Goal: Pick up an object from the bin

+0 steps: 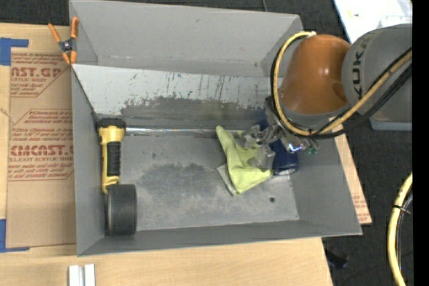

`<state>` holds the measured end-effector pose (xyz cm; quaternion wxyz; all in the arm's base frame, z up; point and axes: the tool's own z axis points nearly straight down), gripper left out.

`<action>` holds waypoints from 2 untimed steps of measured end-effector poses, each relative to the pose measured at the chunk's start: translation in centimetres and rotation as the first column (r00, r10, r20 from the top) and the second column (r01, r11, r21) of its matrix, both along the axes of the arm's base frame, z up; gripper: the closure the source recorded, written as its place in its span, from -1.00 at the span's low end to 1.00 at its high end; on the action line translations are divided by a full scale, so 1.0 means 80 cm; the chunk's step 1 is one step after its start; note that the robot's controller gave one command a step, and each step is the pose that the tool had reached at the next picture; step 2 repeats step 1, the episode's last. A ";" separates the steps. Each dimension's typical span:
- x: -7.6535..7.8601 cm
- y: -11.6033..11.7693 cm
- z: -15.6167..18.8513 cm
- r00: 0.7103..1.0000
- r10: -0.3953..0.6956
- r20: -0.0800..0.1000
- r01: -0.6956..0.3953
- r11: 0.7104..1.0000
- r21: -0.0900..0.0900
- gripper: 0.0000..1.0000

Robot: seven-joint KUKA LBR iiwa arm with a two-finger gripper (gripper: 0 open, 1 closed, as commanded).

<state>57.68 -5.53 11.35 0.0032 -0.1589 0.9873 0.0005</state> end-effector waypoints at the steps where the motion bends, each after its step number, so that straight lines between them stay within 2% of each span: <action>1: 0.011 -0.018 -0.054 0.996 0.089 0.005 -0.088 0.996 -0.002 1.00; 2: 0.011 -0.018 -0.054 0.996 0.089 0.005 -0.088 0.996 -0.002 1.00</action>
Offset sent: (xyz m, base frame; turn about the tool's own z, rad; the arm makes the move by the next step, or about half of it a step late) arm 0.0012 0.0028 -0.0435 -0.2041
